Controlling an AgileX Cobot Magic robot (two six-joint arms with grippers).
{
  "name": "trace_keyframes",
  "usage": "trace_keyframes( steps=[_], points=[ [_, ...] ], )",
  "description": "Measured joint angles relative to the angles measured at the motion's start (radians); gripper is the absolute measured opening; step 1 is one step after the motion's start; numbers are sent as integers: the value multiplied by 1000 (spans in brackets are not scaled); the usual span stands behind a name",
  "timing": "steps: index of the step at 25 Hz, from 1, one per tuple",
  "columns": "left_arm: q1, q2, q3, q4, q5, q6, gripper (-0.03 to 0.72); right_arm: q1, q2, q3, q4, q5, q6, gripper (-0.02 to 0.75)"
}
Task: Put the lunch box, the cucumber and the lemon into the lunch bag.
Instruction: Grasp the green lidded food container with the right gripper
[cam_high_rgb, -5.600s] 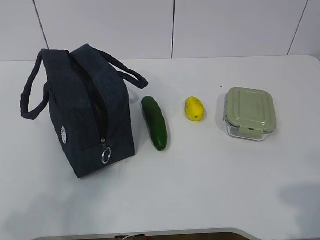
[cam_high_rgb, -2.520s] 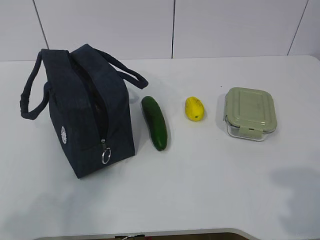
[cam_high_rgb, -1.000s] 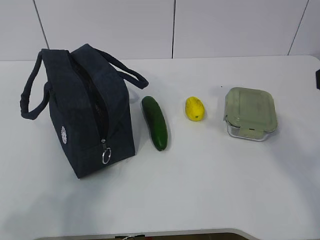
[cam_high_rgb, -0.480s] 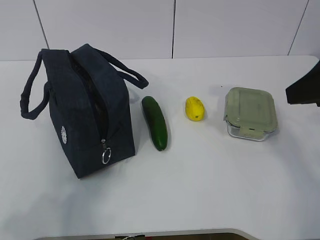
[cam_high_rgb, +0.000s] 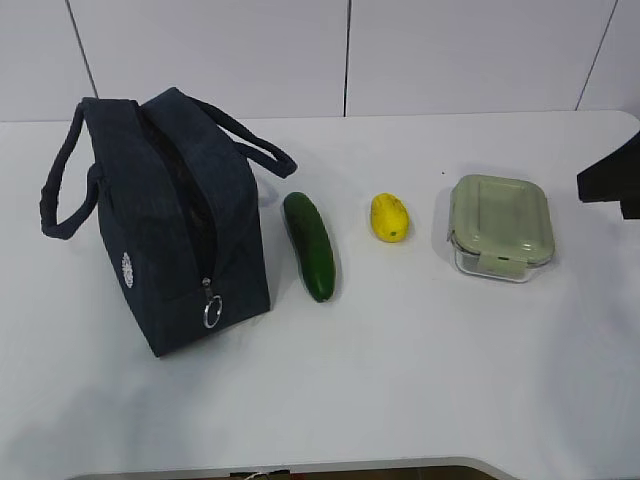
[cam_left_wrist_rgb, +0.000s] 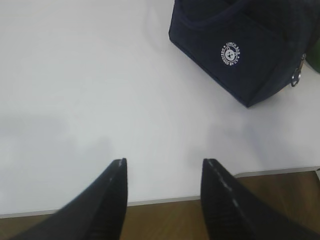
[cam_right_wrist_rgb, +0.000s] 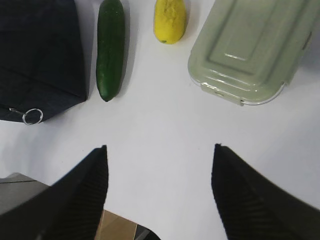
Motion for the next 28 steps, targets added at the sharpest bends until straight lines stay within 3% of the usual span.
trace_keyframes(
  steps=[11, 20, 28],
  points=[
    [0, 0, 0, 0, 0, 0, 341, -85, 219, -21, 163, 43, -205, 515],
    [0, 0, 0, 0, 0, 0, 341, -122, 395, -192, 181, 98, -224, 513],
    [0, 0, 0, 0, 0, 0, 341, -167, 494, -219, 248, 112, -240, 513]
  ],
)
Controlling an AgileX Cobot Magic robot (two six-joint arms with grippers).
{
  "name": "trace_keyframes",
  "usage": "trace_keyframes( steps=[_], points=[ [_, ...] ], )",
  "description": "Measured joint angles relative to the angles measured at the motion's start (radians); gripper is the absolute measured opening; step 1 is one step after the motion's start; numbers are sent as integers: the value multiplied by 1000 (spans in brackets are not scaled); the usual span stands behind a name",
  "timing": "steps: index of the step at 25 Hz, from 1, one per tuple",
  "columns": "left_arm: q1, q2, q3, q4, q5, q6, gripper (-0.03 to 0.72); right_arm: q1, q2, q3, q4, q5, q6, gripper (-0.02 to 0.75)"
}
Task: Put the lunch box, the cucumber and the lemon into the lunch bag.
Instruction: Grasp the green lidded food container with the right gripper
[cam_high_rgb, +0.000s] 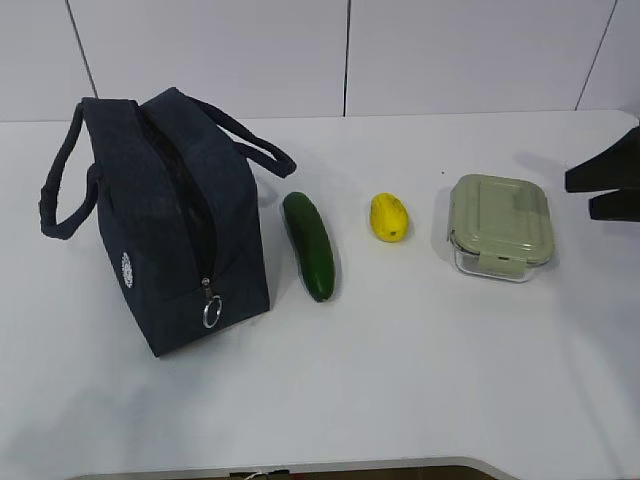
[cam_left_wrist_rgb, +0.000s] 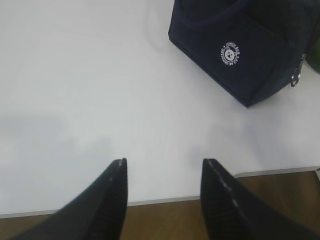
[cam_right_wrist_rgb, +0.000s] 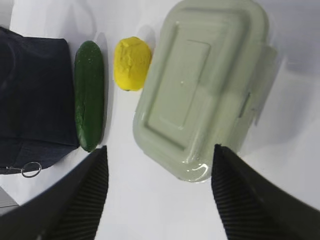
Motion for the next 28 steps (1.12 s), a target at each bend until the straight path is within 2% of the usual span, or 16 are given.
trace_keyframes(
  steps=[8, 18, 28],
  points=[
    [0, 0, 0, 0, 0, 0, 341, -2, 103, -4, 92, 1, -92, 513],
    [0, 0, 0, 0, 0, 0, 341, -4, 160, -19, 110, -54, -54, 515],
    [0, 0, 0, 0, 0, 0, 341, -4, 257, -81, 152, 12, -42, 576]
  ],
)
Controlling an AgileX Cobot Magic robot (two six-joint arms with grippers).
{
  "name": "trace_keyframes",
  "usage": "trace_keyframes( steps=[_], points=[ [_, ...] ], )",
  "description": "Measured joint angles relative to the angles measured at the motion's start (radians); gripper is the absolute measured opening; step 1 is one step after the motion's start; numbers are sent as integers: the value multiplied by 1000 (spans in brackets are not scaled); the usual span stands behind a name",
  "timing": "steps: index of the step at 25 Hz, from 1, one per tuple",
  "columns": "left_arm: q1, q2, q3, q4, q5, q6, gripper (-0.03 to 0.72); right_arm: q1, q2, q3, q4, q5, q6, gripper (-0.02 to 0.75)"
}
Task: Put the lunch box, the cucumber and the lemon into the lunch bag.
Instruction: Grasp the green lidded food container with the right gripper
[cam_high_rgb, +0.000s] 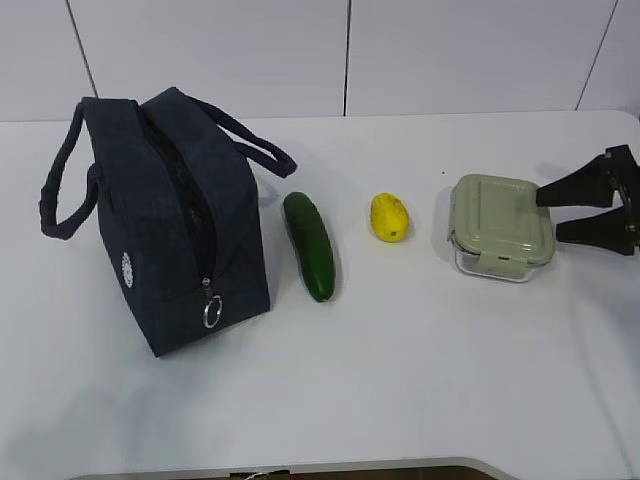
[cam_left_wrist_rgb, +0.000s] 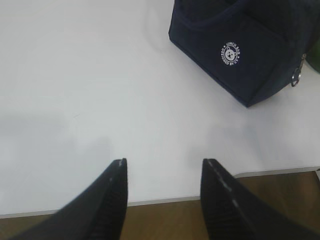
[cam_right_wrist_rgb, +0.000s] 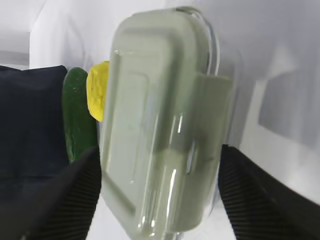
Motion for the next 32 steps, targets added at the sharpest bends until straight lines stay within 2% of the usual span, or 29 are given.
trace_keyframes(
  steps=[32],
  points=[
    [0, 0, 0, 0, 0, 0, 341, 0, 104, -35, 77, 38, -33, 577]
  ],
)
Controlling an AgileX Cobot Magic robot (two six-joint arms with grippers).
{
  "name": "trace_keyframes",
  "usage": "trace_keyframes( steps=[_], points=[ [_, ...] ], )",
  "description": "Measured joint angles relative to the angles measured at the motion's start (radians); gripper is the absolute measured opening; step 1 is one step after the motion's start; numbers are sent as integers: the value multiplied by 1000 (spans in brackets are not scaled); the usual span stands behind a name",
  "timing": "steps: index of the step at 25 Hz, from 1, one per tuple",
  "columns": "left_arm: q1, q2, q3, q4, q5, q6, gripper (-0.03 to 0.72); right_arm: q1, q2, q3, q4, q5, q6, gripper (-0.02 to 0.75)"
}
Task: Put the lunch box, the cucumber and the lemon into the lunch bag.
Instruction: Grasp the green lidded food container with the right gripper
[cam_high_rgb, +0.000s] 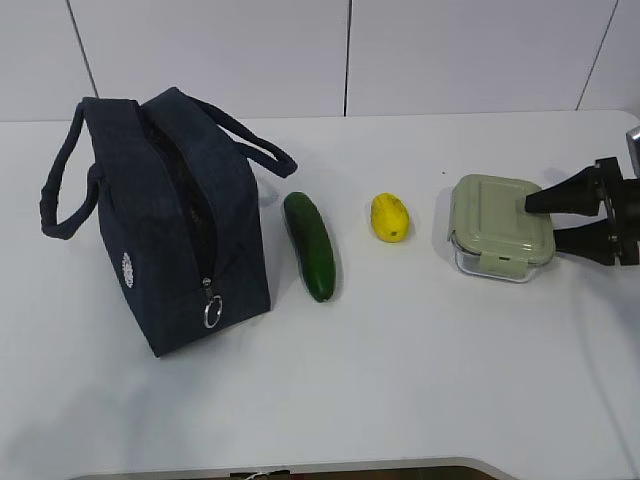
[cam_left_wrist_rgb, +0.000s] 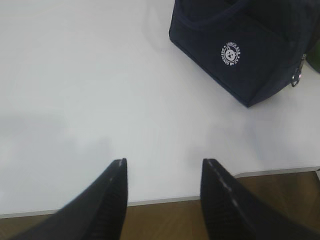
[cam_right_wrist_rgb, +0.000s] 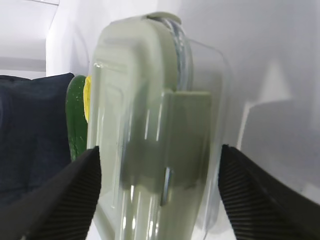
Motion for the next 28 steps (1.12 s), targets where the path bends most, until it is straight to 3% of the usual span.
trace_keyframes(
  steps=[28],
  points=[
    [0, 0, 0, 0, 0, 0, 341, 18, 0, -1, 17, 1, -2, 577]
  ],
)
